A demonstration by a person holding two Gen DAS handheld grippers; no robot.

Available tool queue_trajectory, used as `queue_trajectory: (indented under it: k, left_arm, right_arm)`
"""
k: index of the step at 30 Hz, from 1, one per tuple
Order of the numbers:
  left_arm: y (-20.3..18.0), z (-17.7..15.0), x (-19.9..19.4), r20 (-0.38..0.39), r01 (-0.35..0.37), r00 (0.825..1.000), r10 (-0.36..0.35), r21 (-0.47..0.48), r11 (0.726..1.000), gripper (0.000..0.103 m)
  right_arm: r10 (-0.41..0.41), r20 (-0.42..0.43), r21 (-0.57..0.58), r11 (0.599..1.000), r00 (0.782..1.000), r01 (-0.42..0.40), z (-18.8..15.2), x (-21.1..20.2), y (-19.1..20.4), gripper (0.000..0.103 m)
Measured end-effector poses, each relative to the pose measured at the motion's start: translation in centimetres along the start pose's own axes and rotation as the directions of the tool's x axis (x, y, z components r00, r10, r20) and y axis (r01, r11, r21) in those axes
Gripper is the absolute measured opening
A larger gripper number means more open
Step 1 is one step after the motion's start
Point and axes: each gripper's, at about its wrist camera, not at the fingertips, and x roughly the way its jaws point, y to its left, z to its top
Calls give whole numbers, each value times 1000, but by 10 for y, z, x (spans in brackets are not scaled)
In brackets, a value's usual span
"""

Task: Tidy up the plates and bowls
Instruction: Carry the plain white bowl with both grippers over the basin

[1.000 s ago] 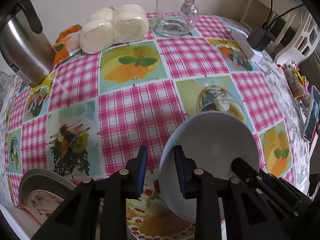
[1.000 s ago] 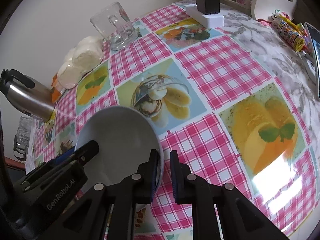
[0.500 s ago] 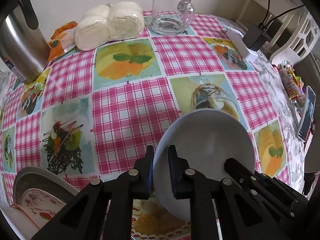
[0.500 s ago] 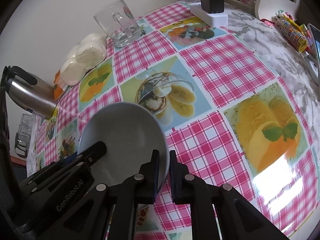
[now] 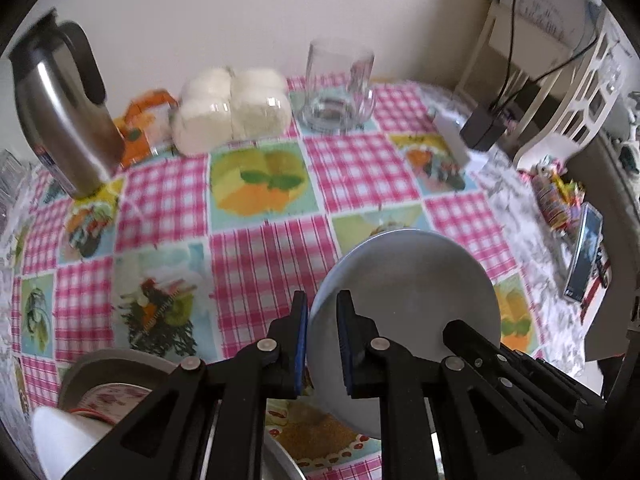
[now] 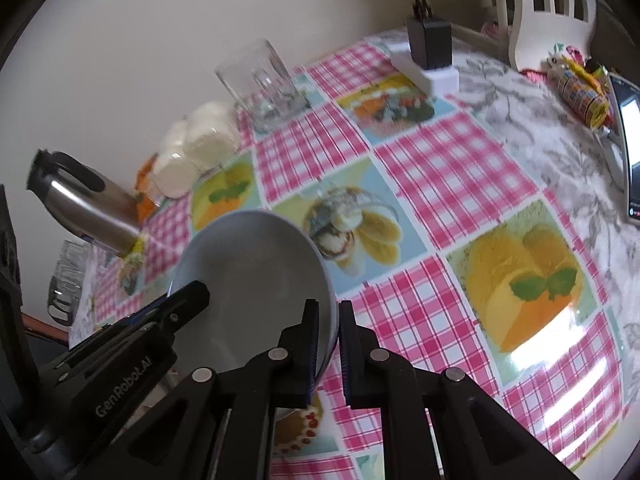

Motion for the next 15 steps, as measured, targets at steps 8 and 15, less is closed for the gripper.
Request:
queue_trajectory:
  k: [8,15]
  left_arm:
    - [9,7,-52,114,-1,993,1,-1,1000,15]
    - [29,5,-84,177,1,984,5,-31,1000,15]
  right_arm:
    - [44,107,-51,998,993,-39,9,-47,33,11]
    - [89,149,-90,993,985,-76,3,-72,59,11]
